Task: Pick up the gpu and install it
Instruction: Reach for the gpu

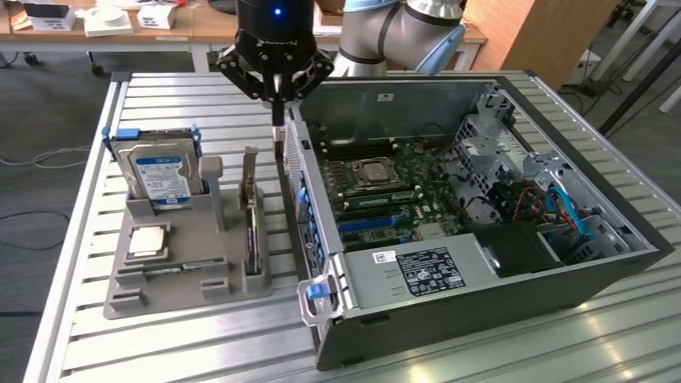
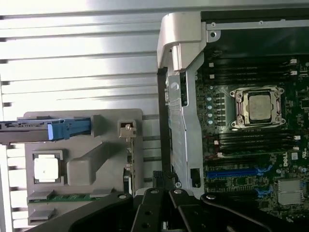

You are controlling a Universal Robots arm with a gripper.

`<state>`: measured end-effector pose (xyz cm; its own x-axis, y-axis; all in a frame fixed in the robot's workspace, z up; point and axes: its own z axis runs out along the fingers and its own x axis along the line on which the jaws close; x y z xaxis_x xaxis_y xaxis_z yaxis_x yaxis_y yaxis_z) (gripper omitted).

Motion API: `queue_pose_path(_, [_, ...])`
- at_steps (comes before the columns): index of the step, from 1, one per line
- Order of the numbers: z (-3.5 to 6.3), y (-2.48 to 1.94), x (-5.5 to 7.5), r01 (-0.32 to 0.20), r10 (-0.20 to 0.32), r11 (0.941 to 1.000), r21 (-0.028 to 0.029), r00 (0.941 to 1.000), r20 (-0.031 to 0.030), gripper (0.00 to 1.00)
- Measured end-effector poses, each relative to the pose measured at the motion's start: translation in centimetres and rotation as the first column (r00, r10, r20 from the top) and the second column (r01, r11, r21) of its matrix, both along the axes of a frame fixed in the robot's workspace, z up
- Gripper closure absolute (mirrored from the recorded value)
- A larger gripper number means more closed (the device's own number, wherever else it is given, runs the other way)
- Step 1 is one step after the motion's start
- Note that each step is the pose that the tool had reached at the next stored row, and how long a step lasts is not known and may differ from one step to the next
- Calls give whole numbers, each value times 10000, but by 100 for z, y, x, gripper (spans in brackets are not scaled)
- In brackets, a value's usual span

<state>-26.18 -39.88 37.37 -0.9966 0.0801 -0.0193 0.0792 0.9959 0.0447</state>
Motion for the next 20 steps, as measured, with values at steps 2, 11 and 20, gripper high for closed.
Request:
queue_pose_path(2, [-10,0,-50,8,-8,10000,-1,10000,-3,89])
queue_pose_path(11, [-19,0,-106,27,-27,10000,0,10000,-2,89])
queue_pose_path(20, [-18,-112,-108,27,-27,10000,0,10000,-3,89])
